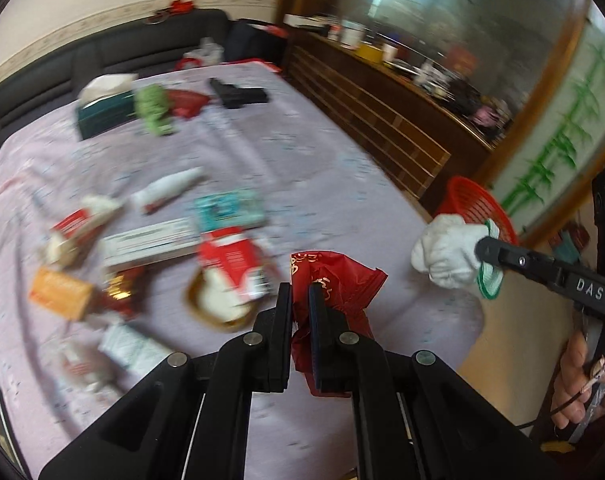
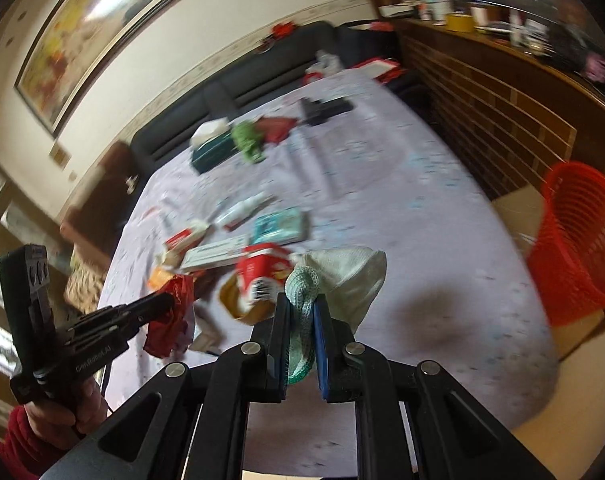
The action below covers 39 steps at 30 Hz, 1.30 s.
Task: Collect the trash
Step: 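Carry the sock and red wrapper in both grippers over the red wastebasket, then open both grippers to drop the sock and red wrapper into the basket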
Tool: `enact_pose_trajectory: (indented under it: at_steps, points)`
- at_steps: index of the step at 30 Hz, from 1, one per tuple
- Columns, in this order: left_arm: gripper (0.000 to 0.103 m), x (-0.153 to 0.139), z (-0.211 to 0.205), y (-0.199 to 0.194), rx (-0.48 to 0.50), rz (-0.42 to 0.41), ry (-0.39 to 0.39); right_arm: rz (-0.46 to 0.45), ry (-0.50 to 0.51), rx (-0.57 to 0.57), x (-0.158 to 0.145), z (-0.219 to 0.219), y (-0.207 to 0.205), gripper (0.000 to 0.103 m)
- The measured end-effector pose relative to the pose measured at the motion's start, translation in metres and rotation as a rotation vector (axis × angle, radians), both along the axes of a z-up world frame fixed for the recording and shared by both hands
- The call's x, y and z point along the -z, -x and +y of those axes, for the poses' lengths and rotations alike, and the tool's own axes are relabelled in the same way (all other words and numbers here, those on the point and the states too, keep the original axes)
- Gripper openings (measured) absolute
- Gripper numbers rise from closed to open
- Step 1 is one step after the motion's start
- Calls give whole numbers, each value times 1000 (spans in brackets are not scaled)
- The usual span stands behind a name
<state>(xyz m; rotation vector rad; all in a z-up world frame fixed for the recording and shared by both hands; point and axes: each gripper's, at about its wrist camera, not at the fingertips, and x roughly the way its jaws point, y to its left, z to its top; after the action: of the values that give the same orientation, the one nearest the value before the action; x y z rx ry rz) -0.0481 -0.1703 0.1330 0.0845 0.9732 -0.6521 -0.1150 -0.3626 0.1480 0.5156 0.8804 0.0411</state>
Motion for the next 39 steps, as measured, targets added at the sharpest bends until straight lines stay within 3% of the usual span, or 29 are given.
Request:
enact_pose_trajectory:
  at_steps: [14,26,28,30,31,33,35,39]
  points:
    - [7,-19,-216,38,333,-1,0,-70,-20,323,-26,-181,91,11]
    - [8,-2,-341,23,401,21,-51,-47,-92,437,-5,-289,91,12]
    - [18,-1,-351,21,397,15,-43,-34,-84,433,-3,-298,84,14]
    - [48,-3,-356,20,393,6,-23,-34,-86,434,-1,-305,81,17]
    - [54,-4,-356,20,385,0,-20,-30,-83,433,0,-307,79,21]
    - [56,-6,-354,19,376,-2,-6,-31,-72,436,-1,-311,78,43]
    - [56,-6,-351,17,371,9,-5,-38,-51,434,-5,-311,78,48]
    - [58,-8,-326,15,319,-6,2,-33,-31,423,-7,-309,76,48]
